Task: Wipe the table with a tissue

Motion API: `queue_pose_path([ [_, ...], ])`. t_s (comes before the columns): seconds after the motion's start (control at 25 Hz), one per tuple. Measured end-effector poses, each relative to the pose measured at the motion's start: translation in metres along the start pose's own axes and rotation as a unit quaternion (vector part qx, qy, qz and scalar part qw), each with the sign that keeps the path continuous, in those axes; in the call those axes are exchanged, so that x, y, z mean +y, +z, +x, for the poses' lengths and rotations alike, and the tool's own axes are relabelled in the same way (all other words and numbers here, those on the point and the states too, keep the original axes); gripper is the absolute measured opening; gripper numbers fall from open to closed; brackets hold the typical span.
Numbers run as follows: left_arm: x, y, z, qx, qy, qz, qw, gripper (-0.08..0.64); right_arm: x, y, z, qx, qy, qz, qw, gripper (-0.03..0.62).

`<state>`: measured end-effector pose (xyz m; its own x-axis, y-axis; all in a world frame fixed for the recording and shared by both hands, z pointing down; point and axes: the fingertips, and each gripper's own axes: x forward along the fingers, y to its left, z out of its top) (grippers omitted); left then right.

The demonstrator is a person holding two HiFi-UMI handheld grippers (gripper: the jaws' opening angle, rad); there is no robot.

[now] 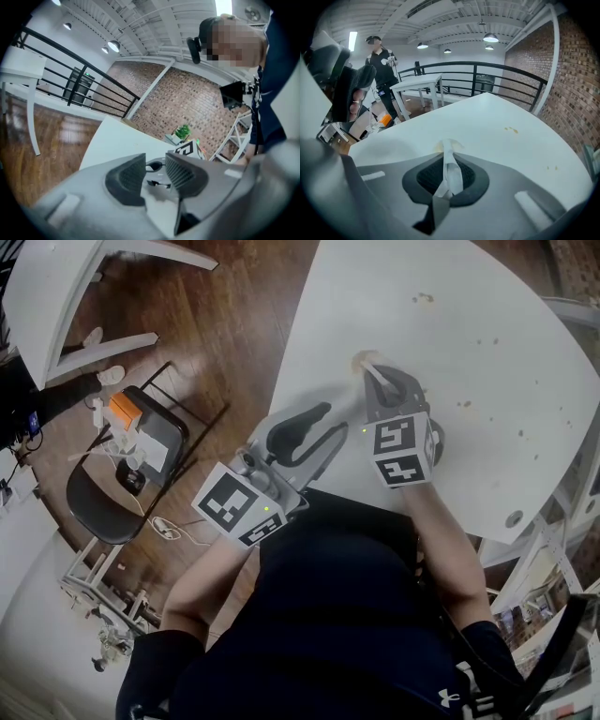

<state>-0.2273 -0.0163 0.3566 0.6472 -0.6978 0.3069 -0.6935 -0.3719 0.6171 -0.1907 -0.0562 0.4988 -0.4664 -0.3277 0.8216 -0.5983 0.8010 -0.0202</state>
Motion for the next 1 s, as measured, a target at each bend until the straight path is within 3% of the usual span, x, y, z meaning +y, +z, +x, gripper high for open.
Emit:
queue_pose_path([
  [0.12, -0.004, 0.001, 0.003, -0.001, -0.001, 0.001, 1.0000, 0.129, -0.010, -0.003, -0.008, -0.005, -0.015, -0.006, 1.000, 0.012],
  [0.28, -0.013, -0.001, 0.008, -0.001, -0.007, 0.002, 1.0000, 0.129, -0.037, -0.005, -0.033, -0.046, -0.043, 0.028, 0.998, 0.012],
  [0.48, -0.024, -0.003, 0.017, 0.002, -0.016, 0.004, 0.9999, 0.129, -0.067, -0.022, -0.055, -0.048, -0.071, 0.057, 0.995, 0.012],
  [0.72, -0.034, -0.005, 0.029, 0.013, -0.027, 0.008, 0.9995, 0.129, -0.067, -0.056, -0.049, -0.015, -0.057, 0.088, 0.994, 0.012],
  [1.0, -0.042, -0.007, 0.035, 0.029, -0.040, 0.015, 0.9986, 0.128, -0.063, -0.065, -0.046, -0.007, -0.058, 0.088, 0.994, 0.012],
])
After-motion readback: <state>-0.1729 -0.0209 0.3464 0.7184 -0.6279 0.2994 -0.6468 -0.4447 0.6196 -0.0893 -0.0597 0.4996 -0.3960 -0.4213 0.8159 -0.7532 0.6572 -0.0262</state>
